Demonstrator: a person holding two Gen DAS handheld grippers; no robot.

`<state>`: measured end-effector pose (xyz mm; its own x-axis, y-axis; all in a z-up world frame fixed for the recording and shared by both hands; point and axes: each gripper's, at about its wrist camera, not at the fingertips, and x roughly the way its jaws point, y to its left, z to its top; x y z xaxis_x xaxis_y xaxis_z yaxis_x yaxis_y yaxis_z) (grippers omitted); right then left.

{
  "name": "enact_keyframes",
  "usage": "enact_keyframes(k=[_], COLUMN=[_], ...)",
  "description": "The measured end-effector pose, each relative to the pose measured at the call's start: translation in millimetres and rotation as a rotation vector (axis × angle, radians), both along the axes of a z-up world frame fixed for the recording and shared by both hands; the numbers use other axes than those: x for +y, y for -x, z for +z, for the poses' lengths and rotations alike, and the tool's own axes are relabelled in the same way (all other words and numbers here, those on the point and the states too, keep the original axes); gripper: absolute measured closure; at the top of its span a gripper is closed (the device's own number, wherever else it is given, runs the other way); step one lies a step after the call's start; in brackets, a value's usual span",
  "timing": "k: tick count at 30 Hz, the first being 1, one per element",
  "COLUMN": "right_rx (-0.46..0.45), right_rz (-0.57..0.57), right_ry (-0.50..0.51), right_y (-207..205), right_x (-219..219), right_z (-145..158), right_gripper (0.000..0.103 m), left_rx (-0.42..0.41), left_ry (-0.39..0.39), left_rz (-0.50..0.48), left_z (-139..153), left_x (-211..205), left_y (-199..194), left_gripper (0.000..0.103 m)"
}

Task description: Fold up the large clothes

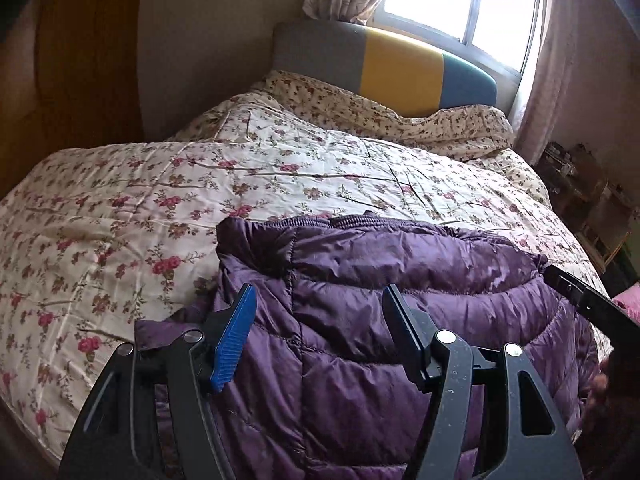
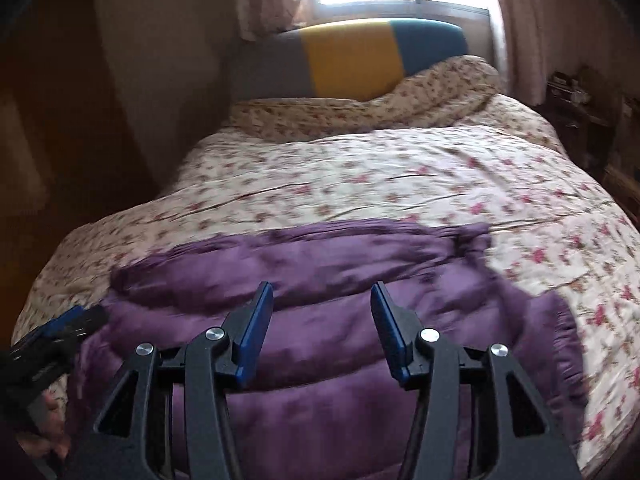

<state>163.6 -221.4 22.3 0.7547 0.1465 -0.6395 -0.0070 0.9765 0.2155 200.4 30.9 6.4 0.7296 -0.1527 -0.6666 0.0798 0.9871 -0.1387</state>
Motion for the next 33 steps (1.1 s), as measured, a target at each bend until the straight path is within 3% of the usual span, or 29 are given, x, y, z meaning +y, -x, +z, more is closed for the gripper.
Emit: enact_keyframes(k=[6, 13, 20, 28, 33], right_rx=[0.022, 0.044, 0.077, 0.114, 0.061], right_rz=[0.06, 0.05, 0.049, 0.069, 0.099], right_ry=[0.049, 0.097, 0.123, 0.058, 0.039], right_y=[-2.4, -12.6, -25.5, -21.4, 8.7], right_x=[39.4, 49.2, 53.6, 41.1, 34.5], right_z=[-27.4, -58.0, -81.6, -68.6, -39.0], right_gripper=[0.052, 0.053, 0.053, 0.052, 0.054], left_rx=[0.037, 0.078, 0.081, 0.126, 0.085], left_ry=[0.001, 0.058, 0.082, 0.106, 0.145], left_rz=[0.003, 0.018, 0.016, 0.008, 0.052], left_z=[-19.1, -50.7, -63.9, -53.7, -29.3], left_x=[2.2, 17.7, 17.9, 23.2, 49.0], left_y=[-7.4, -18.1, -22.1, -21.3, 3.5], left_gripper=[0.038, 0.037, 0.037, 0.035, 0.026])
